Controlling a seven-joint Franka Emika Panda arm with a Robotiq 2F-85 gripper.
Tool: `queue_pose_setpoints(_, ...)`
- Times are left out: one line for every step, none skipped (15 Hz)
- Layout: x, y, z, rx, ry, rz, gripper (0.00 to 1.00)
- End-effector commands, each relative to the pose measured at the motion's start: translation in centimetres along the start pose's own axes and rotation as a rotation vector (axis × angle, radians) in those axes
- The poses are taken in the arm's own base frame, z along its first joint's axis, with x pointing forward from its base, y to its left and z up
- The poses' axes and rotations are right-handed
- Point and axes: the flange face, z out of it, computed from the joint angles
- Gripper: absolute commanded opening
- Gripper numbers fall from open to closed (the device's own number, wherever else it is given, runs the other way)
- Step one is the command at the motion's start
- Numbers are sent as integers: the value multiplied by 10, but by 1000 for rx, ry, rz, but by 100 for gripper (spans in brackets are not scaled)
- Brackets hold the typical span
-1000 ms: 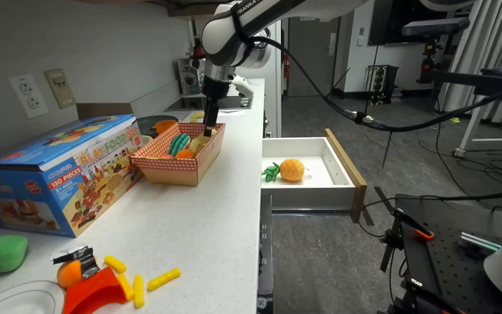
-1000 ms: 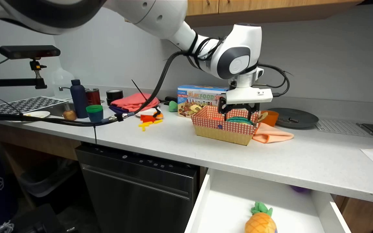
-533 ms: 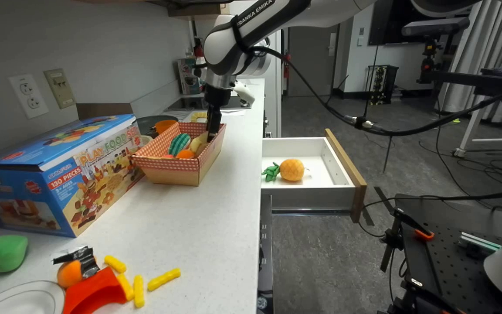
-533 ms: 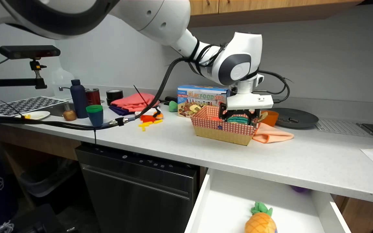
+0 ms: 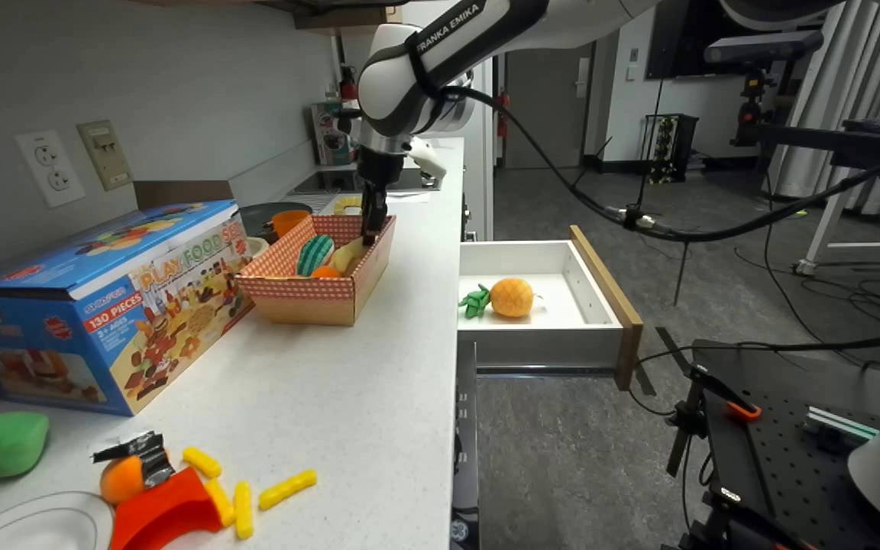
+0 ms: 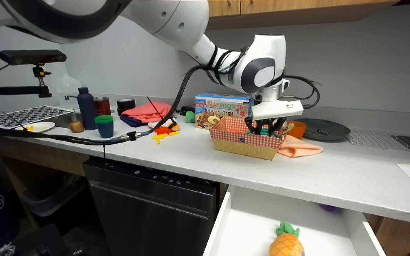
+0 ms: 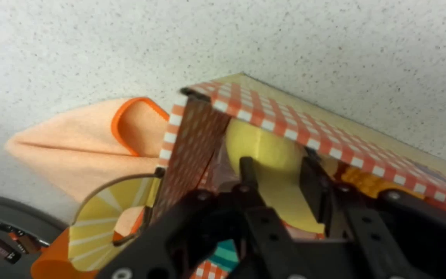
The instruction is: Pick up some of the fruits plush toy on the basket and put them in the drawer and close the drawer
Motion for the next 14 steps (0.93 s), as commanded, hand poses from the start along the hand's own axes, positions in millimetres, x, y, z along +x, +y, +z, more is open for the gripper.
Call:
queue_pose_setpoints(7,1,-13,-44,26,-47,6)
queue_pose_setpoints(9,1,-16,-57,34,-55,1)
queue_pose_setpoints(11,0,-20,-63,44,-60,0)
queue_pose_setpoints(13,-1,-23,-75,57,-69,0)
queue_pose_setpoints(15,-2,-27,-90,65,-79,0)
queue_pose_setpoints(17,-3,-30,-104,73,-90,0)
queue_pose_setpoints(19,-3,-32,-115,77,-102,0)
queue_pose_setpoints(19,-2,-33,-121,72,-105,0)
queue_pose_setpoints(18,-2,-32,-117,59,-97,26)
queue_pose_setpoints(16,-3,-29,-88,47,-97,27)
queue_pose_setpoints(15,-3,-27,-70,39,-92,32)
queue_pose_setpoints(14,-5,-23,-48,28,-91,41)
queue_pose_setpoints(13,-6,-20,-28,16,-90,48)
queue_pose_setpoints(16,-4,-20,-57,36,-77,32)
